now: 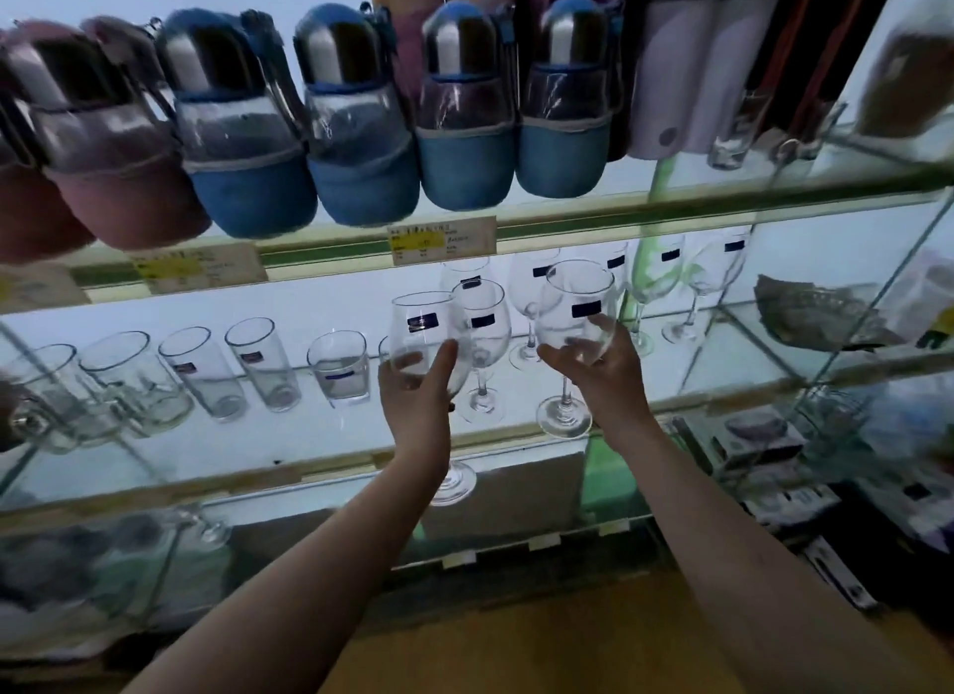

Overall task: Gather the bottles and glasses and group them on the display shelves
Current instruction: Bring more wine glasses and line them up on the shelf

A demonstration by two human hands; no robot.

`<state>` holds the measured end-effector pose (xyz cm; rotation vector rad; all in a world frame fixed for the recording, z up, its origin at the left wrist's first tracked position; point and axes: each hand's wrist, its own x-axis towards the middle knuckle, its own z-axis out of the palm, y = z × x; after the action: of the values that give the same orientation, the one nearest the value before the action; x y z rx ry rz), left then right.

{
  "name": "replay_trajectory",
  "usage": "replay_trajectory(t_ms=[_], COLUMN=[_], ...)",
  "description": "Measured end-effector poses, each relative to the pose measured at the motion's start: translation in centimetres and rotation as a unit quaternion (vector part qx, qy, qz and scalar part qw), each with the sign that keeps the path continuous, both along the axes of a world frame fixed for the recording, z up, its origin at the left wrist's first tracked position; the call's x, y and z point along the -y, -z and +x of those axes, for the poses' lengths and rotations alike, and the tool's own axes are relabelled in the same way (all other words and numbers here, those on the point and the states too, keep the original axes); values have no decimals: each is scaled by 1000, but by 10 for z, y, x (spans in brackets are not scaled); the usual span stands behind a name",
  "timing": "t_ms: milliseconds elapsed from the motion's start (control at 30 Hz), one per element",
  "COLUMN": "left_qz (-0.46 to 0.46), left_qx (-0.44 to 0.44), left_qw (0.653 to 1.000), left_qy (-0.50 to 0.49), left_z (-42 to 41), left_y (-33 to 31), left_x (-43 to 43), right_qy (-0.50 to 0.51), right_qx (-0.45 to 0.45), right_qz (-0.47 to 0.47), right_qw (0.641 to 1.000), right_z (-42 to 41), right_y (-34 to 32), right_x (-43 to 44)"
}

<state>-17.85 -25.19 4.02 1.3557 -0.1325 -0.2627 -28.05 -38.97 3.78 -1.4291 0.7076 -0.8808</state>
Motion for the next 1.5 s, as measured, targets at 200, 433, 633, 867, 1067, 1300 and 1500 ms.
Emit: replay_trajectory(t_ms=[200, 433, 633, 867, 1067, 1300, 1500], left_qz=[-6, 1, 22, 37, 29, 19, 6], left_qx=[2, -2, -16, -7, -7, 4, 6], left_qw=[999, 997, 995, 995, 995, 996, 997], left_qy=[-48, -81, -99, -96, -93, -85, -79], left_z=[20, 33, 39, 42, 41, 40, 39], left_y=[1, 7, 17, 22, 20, 17, 14], left_x=[14, 17, 16, 17, 19, 21, 21], right_qy=[-15, -38, -50, -52, -49, -44, -44], right_qx=[-3, -24, -39, -41, -43, -50, -50], right_qz=[8, 5, 6, 6, 17, 15, 11], right_qw=[1000, 999, 998, 998, 998, 998, 998], right_z=[27, 45, 55, 56, 57, 55, 55], right_y=[9, 25, 40, 51, 53, 54, 51], right_x=[32, 52, 58, 63, 64, 64, 59])
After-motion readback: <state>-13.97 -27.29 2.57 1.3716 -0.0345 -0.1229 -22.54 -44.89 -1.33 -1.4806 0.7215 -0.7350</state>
